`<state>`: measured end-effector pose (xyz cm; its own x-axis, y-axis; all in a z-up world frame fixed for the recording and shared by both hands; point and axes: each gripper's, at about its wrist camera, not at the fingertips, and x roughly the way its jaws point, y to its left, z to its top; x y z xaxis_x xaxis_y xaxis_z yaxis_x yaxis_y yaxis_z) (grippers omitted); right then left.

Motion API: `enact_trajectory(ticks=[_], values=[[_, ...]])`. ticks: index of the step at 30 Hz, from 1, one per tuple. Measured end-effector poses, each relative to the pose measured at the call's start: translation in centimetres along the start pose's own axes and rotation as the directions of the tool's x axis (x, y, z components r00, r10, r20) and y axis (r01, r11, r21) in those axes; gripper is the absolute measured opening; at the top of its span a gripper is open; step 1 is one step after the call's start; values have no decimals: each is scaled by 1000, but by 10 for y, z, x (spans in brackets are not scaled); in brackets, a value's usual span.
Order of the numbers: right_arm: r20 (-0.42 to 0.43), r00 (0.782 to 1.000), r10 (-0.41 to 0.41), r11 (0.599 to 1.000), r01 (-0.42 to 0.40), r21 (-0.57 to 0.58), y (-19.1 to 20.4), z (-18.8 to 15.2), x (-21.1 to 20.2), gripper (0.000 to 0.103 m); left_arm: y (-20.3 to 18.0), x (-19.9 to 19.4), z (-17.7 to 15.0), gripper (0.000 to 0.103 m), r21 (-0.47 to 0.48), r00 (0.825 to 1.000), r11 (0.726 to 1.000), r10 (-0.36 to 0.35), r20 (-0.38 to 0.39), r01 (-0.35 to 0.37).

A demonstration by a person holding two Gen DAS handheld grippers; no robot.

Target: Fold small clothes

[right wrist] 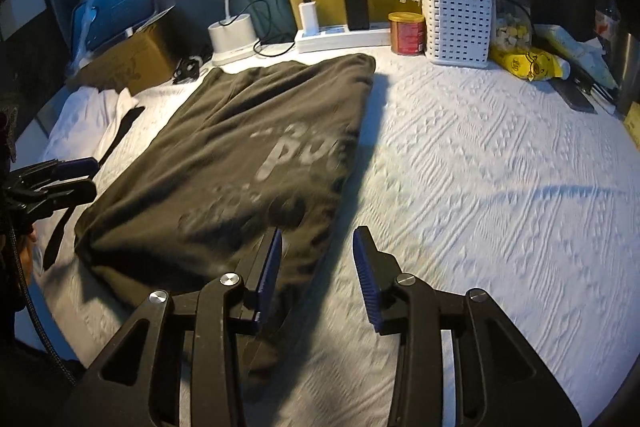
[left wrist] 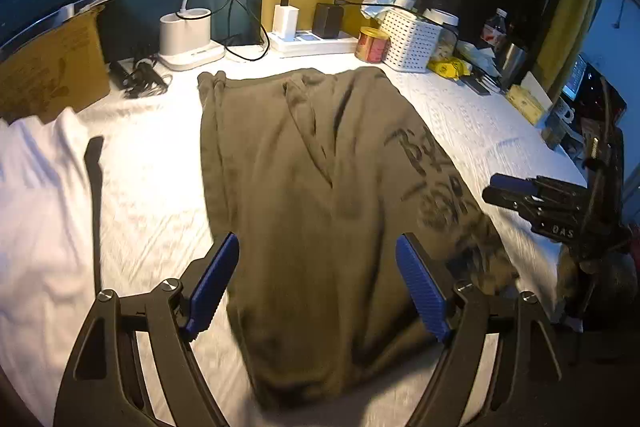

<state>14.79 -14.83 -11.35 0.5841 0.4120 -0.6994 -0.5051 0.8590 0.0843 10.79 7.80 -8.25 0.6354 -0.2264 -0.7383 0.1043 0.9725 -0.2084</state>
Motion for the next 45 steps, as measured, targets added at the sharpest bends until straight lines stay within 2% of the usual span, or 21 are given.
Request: enact_trajectory(ticks=[11,14,16,18,22,23,24,26,35,45], values=[[-10,1000,6,1000,-6,5,-20,38,31,40,2,49,50,79,92,1000,996,-5,26,3],[-11,1000,9,1000,-9,3,-23,47,39,40,5,65,65,62,114,1000,993,-9,20,6],[-12,1000,11,1000,-11,3,-26,53,46,40,8,78,75,58,126,1000,992,-9,13,7],[-12,1000,12,1000,-12,4,-29,57,50,40,10,94,86,47,128,1000,992,-14,-5,14],[-15,1000,13,1000,-13,10,-33,65,60,40,12,119,100,46,141,1000,990,-15,-25,18],[-16,1000,13,1000,-12,11,-35,67,62,40,13,123,102,34,146,999,989,-11,-30,16],[-17,1000,11,1000,-11,11,-36,68,64,39,14,131,105,14,150,999,989,1,-47,6],[-21,1000,10,1000,-10,14,-38,71,69,39,19,134,108,3,146,999,989,10,-52,-2],[-6,1000,-16,1000,15,-11,-42,101,96,40,40,97,112,2,135,1000,990,28,13,-30],[-81,986,142,985,-133,113,-49,143,151,39,64,88,109,2,90,999,995,42,19,-43]])
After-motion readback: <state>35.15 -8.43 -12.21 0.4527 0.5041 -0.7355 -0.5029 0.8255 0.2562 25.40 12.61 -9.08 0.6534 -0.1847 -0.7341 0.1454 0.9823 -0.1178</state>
